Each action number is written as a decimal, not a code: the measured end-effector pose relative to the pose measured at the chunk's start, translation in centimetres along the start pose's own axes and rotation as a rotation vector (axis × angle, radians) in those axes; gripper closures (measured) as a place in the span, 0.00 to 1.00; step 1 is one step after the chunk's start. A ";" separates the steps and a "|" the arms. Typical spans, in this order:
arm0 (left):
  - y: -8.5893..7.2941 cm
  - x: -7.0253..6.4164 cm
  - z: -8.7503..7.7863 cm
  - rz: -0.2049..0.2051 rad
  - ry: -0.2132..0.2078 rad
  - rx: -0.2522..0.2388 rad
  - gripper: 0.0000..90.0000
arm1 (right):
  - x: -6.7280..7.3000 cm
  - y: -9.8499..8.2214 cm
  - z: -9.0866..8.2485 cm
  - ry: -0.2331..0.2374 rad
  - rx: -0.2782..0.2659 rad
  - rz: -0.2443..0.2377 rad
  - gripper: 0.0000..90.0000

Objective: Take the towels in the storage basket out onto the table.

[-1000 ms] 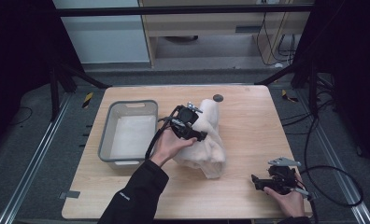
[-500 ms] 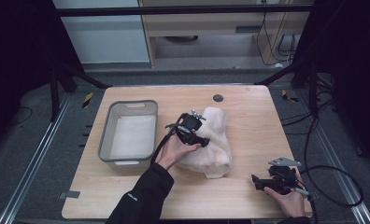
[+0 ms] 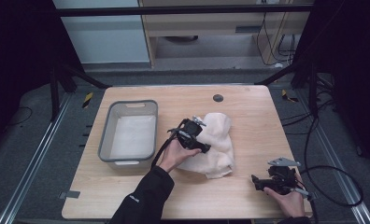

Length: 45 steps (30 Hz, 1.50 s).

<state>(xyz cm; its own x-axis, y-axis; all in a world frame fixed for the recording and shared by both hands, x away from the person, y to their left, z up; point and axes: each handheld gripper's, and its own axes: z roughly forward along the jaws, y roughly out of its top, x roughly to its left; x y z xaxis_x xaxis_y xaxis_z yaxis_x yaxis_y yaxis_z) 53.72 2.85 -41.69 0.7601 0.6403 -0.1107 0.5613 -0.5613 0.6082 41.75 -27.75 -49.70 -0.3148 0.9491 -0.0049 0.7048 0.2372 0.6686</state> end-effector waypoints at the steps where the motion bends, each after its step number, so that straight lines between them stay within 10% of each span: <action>1: -0.1 0.0 0.1 0.001 0.000 -0.003 0.38 | 0.0 0.0 0.0 0.000 0.000 0.000 0.02; 17: -1.3 0.4 -2.3 0.035 -0.026 -0.090 0.18 | 0.0 -0.1 0.1 -0.003 0.001 0.000 0.01; 45: -8.9 2.9 -11.4 -0.004 -0.011 -0.315 0.23 | 0.2 -0.2 0.0 -0.018 -0.006 0.002 0.01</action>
<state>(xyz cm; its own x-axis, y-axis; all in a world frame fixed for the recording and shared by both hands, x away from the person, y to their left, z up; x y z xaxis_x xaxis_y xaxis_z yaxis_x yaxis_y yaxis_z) 47.19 15.68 -38.45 0.7629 0.6351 -0.1210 0.4365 -0.3678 0.8211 41.53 -27.65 -49.87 -0.3024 0.9530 -0.0170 0.7013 0.2345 0.6732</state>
